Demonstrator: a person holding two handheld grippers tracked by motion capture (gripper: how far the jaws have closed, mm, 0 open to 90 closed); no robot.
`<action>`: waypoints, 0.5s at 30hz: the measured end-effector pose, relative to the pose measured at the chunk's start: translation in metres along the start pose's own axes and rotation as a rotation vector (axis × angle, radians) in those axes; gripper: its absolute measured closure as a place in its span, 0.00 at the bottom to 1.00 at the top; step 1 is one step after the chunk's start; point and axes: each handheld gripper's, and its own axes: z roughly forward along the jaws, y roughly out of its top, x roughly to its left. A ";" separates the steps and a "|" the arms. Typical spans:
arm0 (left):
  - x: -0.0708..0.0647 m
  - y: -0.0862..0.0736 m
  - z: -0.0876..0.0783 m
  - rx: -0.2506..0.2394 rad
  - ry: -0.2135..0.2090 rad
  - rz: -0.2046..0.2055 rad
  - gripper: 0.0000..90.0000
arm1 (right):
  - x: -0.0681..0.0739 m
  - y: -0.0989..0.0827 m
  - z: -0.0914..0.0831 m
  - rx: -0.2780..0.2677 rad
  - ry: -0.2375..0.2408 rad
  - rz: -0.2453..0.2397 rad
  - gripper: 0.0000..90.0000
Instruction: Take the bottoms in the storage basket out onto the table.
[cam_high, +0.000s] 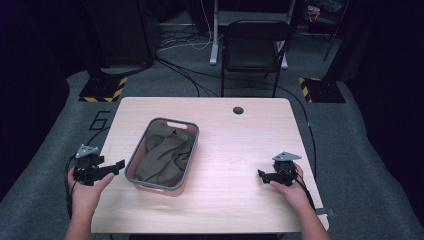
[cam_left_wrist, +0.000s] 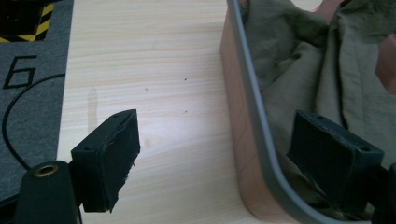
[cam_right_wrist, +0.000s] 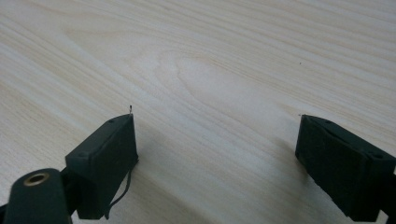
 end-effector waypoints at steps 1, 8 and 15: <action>-0.003 0.004 0.000 0.010 -0.007 0.011 0.18 | 0.000 0.000 0.000 0.000 0.000 0.000 0.13; -0.016 0.014 0.005 -0.005 -0.027 0.025 0.18 | 0.000 0.000 0.000 0.000 0.000 0.000 0.13; -0.030 0.022 0.012 0.006 -0.053 0.053 0.18 | 0.000 0.000 0.000 0.000 0.000 0.000 0.13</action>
